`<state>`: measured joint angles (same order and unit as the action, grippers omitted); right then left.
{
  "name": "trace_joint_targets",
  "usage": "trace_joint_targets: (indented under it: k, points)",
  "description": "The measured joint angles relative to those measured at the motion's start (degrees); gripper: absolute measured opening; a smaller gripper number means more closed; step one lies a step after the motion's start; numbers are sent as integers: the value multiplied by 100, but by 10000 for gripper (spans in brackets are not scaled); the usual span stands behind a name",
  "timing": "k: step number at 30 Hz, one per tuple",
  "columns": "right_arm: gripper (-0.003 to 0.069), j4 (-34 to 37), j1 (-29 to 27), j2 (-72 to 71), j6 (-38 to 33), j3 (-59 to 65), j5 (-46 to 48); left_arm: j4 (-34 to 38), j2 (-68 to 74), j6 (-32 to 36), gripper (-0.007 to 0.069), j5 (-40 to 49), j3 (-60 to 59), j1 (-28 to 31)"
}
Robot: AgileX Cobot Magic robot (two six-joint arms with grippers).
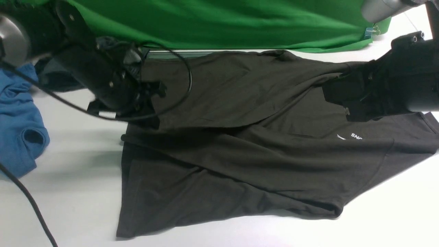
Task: Fold a long-sleeved shirt on a white desktop.
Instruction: 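Fold the left side of the dark shirt inward over its body with the left gripper, then grasp the near edge of the shirt at its hem and shoulder corners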
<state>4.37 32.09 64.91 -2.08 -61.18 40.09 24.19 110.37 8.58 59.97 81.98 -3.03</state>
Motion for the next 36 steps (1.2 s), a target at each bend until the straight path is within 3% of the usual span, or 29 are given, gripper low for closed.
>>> trace_joint_targets:
  k: [6, 13, 18, 26, 31, 36]
  points:
    - [242, -242, 0, 0, 0, 0, 30, -607, -17, -148, 142, 386, -104, 0]
    - [290, -319, 0, 0, 0, 0, 95, -1255, -850, -362, 417, 825, -591, 0]
    - [323, -319, 0, 0, 32, 0, 126, -1176, -2149, -858, 565, 103, -2279, 0]
    - [325, -313, 0, 0, 61, 0, 108, 28, -2845, -799, 589, -1431, -4478, 0]
    - [325, -302, 0, 0, 106, 0, 108, 335, -2492, -493, 589, -2034, -4655, 0]
    - [325, -376, 0, 0, 132, 109, 206, 1335, -2132, 517, 584, -2254, -4590, 5]
